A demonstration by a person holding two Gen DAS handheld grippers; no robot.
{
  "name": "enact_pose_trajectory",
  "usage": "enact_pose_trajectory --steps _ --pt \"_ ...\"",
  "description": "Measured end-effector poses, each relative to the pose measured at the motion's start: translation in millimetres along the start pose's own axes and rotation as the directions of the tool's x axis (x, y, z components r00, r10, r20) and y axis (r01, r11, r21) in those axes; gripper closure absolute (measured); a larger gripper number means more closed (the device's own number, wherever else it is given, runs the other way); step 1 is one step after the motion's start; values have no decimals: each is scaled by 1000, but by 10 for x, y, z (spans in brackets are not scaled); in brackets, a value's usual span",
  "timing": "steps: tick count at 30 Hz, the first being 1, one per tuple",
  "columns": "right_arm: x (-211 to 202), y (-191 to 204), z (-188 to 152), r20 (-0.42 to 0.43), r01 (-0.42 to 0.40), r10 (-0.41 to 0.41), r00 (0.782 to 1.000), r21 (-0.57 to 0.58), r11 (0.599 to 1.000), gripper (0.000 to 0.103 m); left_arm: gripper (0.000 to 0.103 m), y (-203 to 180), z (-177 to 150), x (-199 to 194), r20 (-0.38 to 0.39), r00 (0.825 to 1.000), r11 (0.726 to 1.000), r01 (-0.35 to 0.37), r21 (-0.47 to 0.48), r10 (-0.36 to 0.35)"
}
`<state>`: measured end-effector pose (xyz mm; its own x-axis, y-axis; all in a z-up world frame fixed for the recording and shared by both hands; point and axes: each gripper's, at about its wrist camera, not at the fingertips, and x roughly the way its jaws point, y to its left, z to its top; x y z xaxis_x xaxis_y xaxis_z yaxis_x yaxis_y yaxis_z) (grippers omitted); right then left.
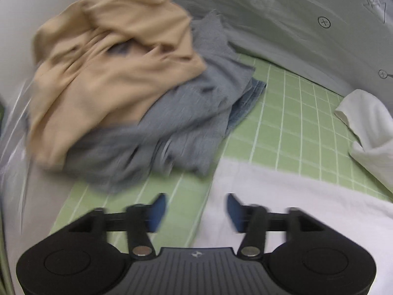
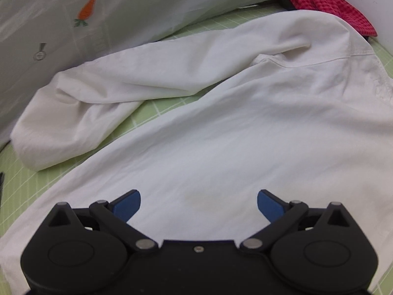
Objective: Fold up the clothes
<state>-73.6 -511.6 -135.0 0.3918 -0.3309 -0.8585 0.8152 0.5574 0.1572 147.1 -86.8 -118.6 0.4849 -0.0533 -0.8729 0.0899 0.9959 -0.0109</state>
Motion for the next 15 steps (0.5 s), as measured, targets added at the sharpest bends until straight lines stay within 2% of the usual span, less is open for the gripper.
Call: enact_pose_trajectory --steps 6,11,15 --pt "-214 -100 -322 16 6 -4 1000 -141 990 1 38 197 -711 -201 -115 992 997 -55 -59 48" --pt "-288 -299 -638 -7 13 -15 1000 -183 983 1 37 346 -1250 -301 -169 985 995 -54 -86 39" --pt "-314 -446 -832 -31 15 -21 999 -185 983 1 40 376 -1455 -370 -149 988 994 -56 -95 41"
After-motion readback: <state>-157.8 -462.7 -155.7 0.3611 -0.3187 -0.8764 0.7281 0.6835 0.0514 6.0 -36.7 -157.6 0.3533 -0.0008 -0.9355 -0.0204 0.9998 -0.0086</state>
